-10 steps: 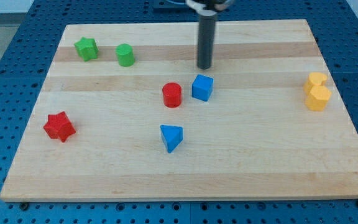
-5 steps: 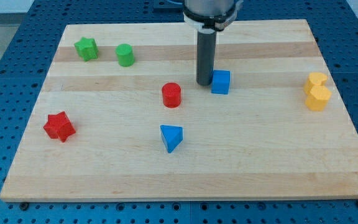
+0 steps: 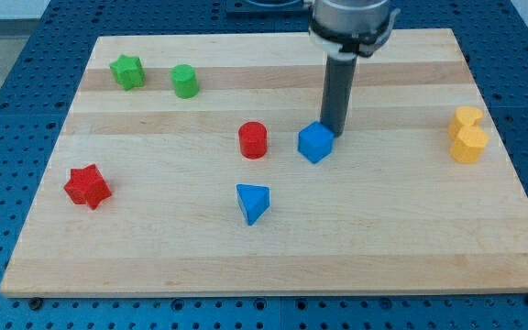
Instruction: Place the blue cube diagonally at the bottom right side of the blue triangle
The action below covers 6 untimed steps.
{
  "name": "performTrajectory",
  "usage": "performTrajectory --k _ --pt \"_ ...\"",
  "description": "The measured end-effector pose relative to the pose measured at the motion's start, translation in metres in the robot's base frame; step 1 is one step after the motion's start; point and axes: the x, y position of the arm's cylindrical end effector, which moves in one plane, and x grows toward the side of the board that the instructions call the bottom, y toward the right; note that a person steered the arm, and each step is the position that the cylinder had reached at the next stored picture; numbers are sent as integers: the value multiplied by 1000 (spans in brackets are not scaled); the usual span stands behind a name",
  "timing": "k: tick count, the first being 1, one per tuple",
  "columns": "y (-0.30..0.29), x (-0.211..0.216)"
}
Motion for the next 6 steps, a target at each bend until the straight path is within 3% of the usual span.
performTrajectory --k 1,2,4,5,6 --pt "0 50" --pt "0 55" --pt "10 -20" --pt "-30 -6" --pt "-42 65"
